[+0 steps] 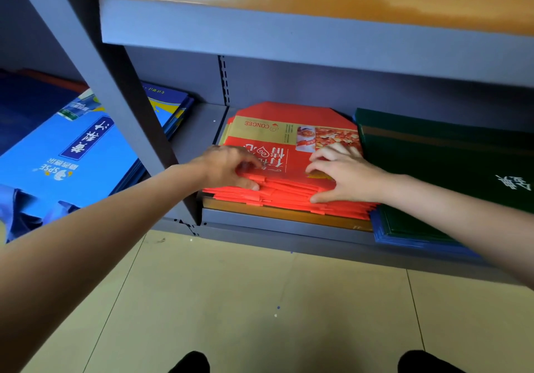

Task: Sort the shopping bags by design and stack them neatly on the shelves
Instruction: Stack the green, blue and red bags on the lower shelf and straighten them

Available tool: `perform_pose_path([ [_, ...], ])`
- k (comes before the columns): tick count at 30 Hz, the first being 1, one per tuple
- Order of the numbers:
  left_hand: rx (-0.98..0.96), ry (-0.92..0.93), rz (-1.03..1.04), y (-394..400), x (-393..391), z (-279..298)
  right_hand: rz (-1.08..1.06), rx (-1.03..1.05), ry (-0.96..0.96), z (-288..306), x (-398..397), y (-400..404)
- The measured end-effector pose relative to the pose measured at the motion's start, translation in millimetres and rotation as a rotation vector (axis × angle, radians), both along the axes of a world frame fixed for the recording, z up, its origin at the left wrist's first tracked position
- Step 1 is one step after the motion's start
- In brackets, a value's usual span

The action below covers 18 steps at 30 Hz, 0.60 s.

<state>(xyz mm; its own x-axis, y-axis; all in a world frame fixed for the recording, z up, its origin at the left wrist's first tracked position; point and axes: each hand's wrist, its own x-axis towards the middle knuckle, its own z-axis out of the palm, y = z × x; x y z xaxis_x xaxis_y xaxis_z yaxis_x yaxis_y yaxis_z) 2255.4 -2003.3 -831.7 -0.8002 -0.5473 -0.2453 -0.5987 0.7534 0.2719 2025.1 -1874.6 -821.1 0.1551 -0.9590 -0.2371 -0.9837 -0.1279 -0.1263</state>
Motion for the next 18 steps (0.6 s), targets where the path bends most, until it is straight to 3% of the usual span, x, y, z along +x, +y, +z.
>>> perform_pose_path([
  [2, 0.12, 0.017, 0.009, -4.2, 0.6, 3.0, 0.002, 0.006, -0.006, 3.5, 2.5, -3.2],
  [4, 0.175, -0.093, -0.017, -5.1, -0.4, 5.2, 0.002, 0.067, -0.018, 4.4, 5.9, -4.7],
  [8, 0.021, -0.217, -0.058, -0.7, -6.9, 2.6, 0.024, 0.128, 0.028, 1.1, 9.9, -7.7],
  [13, -0.091, -0.16, -0.127, 4.3, -10.5, 4.7, 0.041, 0.039, 0.058, 7.3, 4.9, -12.1],
  [18, -0.027, 0.0, -0.102, 2.9, -0.2, 6.6, -0.054, -0.033, -0.041, 13.5, -6.8, -13.6],
])
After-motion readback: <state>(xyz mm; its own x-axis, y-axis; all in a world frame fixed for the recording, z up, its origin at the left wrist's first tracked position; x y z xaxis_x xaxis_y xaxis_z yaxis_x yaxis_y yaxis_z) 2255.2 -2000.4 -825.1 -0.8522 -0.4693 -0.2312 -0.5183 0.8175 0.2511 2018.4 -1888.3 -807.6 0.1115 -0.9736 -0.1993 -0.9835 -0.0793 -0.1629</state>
